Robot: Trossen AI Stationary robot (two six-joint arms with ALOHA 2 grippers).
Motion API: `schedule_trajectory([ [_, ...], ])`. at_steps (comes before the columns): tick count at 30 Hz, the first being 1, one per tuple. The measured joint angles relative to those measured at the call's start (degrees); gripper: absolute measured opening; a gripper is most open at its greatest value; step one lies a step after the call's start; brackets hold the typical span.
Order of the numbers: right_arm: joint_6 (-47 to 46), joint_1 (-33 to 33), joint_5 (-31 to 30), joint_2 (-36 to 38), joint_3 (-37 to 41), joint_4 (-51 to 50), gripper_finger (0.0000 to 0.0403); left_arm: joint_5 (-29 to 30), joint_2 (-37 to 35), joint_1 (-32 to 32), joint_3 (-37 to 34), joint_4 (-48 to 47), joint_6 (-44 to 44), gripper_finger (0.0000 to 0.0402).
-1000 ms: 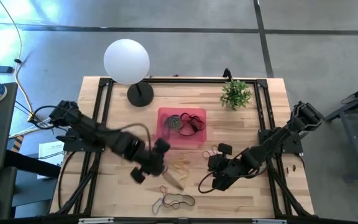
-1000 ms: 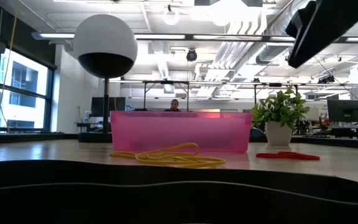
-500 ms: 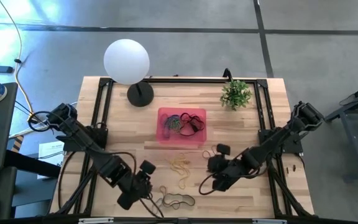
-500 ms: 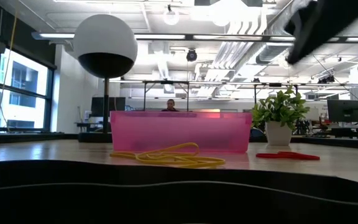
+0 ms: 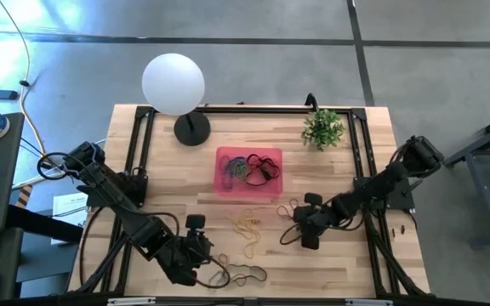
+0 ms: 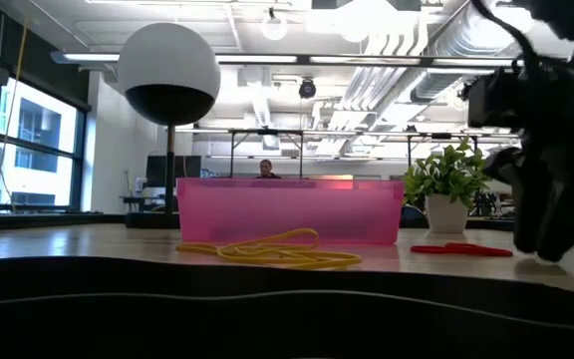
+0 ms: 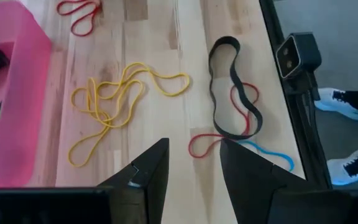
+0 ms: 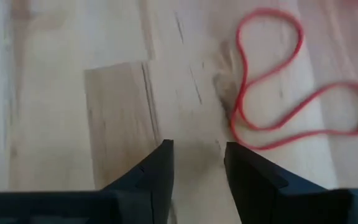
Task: Pick and place rubber bands into bin
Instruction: Put the red rubber band into the red bin
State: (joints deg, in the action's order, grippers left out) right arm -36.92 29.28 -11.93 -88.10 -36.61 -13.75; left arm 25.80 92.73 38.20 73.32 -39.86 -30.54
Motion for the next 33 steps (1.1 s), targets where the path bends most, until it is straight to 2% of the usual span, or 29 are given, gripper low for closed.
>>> schedule_trajectory([
  [5,5.88,-1.13,-1.4,1.65,-0.68,0.06,0.0134,1.48,0.0,0.16,0.0,-0.56,0.1,0.0123],
  [18,14.75,-13.23,11.79,1.14,-0.62,2.96,0.0134,2.73,0.0,0.08,0.0,-8.45,2.21,0.0117],
  [23,15.96,-14.74,16.2,-1.07,-0.62,2.72,0.0134,2.75,0.02,0.09,0.0,-8.79,2.74,0.0117],
  [33,13.16,-12.74,13.73,-5.66,-0.99,3.64,0.0132,2.78,0.02,0.07,0.0,-9.99,3.15,0.0118],
])
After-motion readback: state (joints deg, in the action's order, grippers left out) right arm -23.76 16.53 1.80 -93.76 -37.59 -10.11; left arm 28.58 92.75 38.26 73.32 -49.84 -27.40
